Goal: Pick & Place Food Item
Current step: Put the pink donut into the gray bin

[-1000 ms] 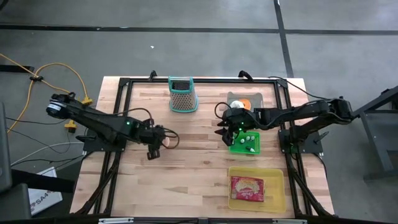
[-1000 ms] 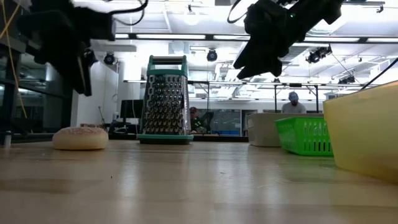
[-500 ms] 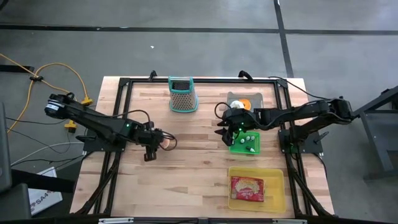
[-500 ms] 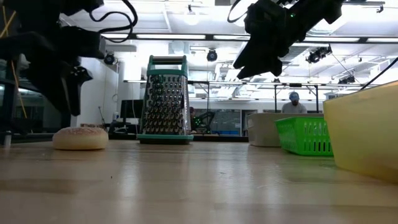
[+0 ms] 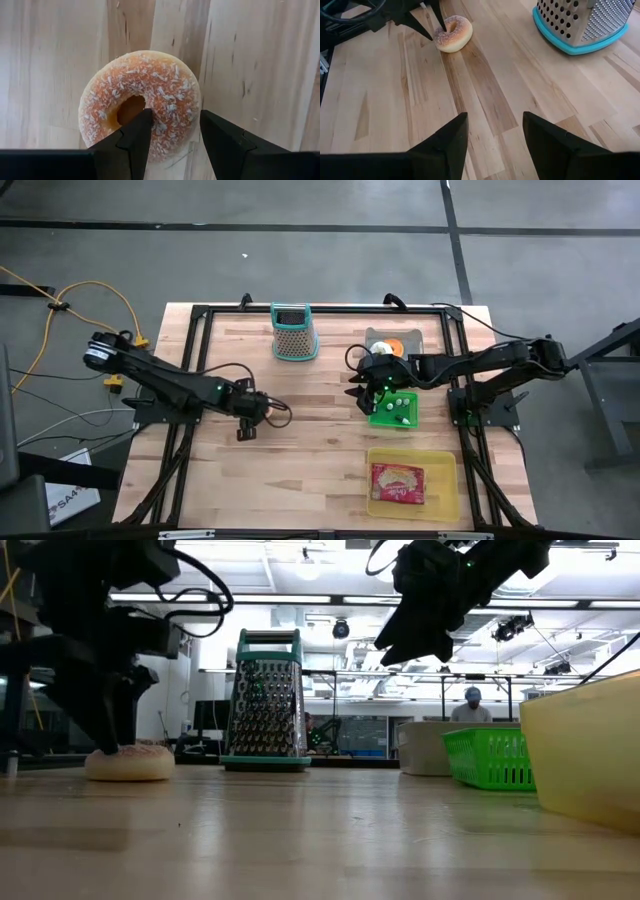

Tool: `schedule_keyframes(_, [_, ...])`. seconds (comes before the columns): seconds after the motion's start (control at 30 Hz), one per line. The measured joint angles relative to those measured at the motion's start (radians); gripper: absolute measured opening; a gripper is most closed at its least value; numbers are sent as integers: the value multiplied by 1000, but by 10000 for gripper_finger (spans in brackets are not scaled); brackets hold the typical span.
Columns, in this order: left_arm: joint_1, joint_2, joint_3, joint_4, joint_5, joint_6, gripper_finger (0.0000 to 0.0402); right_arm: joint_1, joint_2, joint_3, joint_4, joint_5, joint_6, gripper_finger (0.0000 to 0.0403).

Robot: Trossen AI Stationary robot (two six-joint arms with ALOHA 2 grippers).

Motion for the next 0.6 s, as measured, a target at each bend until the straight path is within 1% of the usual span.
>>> schedule_keyframes(0.23, [11, 43, 2, 22, 0, 8, 163, 0, 0, 0, 0, 0, 0, 176])
schedule_keyframes(0.5, [10, 44, 1, 26, -1, 6, 162, 0, 0, 0, 2, -2, 0, 176])
schedule_keyframes(0.6, [10, 44, 1, 26, -2, 1, 152, 1, 0, 0, 2, -2, 0, 176])
